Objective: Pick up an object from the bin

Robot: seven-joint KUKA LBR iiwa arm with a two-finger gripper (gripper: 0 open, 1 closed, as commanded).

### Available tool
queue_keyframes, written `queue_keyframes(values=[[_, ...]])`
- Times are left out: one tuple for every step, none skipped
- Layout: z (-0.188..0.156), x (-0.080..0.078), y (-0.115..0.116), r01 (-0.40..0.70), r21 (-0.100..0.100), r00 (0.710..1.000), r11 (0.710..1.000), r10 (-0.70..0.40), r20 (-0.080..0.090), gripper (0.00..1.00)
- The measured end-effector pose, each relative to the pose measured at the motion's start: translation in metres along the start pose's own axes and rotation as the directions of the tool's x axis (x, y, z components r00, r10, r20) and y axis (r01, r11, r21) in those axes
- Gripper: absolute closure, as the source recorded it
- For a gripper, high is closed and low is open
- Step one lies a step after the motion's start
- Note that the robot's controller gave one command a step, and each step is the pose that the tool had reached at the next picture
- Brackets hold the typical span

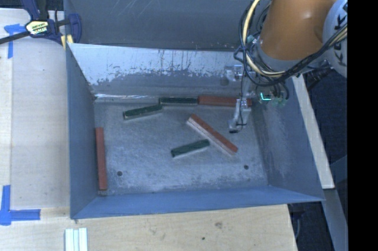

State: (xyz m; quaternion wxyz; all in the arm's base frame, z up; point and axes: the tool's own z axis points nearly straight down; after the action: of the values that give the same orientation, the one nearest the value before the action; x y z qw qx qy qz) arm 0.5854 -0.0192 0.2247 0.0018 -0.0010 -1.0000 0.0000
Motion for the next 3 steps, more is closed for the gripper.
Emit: queue_keyframes(values=[[-0.004, -0.002, 0.000, 0.000, 0.000, 1.000, 1.000, 0.000, 0.008, 0.00], [0.047, 0.016, 0.007, -0.006, 0.000, 1.000, 1.000, 0.006, 0.013, 0.00], [0.104, 0.011, 0.008, 0.105, 0.001, 0.994, 0.994, -0.105, 0.011, 0.00]])
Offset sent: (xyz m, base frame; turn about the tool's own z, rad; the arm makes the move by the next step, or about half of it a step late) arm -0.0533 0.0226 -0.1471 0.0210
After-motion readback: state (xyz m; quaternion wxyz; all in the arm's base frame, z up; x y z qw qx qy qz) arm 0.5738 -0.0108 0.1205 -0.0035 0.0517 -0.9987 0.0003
